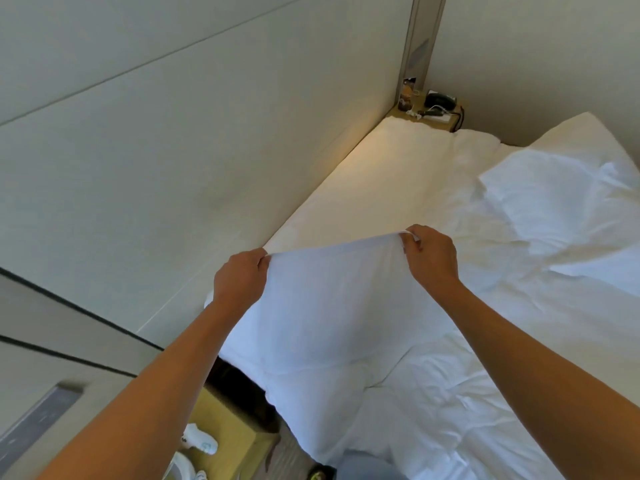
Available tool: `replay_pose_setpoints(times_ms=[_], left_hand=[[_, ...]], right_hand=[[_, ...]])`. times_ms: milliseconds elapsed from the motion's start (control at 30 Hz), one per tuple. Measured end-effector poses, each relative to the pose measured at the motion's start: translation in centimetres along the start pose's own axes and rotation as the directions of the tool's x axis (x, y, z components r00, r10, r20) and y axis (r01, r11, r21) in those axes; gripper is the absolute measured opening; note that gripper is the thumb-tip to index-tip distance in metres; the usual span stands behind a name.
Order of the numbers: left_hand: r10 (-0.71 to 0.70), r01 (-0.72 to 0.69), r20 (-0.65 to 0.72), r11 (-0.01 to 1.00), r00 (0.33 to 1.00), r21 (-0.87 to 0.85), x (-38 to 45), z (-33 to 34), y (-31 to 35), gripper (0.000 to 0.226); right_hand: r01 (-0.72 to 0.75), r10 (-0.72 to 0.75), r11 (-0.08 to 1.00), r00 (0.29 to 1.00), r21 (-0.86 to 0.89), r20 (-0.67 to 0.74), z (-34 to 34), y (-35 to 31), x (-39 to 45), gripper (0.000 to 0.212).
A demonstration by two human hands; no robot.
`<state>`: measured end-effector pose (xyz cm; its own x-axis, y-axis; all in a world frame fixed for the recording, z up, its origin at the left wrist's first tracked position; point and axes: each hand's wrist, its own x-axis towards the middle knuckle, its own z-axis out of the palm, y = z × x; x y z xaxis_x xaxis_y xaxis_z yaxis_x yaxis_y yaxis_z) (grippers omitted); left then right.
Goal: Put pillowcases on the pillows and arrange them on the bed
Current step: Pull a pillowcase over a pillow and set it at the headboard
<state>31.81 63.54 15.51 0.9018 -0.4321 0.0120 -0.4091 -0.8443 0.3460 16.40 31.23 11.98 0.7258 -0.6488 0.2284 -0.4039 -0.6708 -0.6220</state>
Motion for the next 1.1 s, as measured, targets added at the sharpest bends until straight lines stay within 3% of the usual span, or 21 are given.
replay_pose_setpoints(times_ms=[233,467,800,1100], left_hand=[[-0.066,0.067,0.039,0.997,0.997,-0.041,2.8,2.8,-0.4,0.03],[-0.139,0.138,0.045,0.99,0.989,0.029,3.7,5.3,-0.9,0.034],[-0.086,0.084,0.04,0.995,0.996,0.049,5.7,5.9,-2.6,0.019],[0.015,-0.019,0.05,0.996,0.999,0.087,9.7,4.3,-6.1,0.019]], right_hand=[[0.017,-0.026,0.994,0.997,0.111,0.075,3.1,1.1,3.9,0.028],[0.15,-0.148,0.988,0.987,-0.029,0.062,5.1,2.3,5.8,0.023],[0.06,-0.041,0.985,0.991,-0.159,0.124,6.5,4.8,3.6,0.026],[0.007,0.012,0.968,0.997,-0.249,0.073,6.7,3.8,2.8,0.026]])
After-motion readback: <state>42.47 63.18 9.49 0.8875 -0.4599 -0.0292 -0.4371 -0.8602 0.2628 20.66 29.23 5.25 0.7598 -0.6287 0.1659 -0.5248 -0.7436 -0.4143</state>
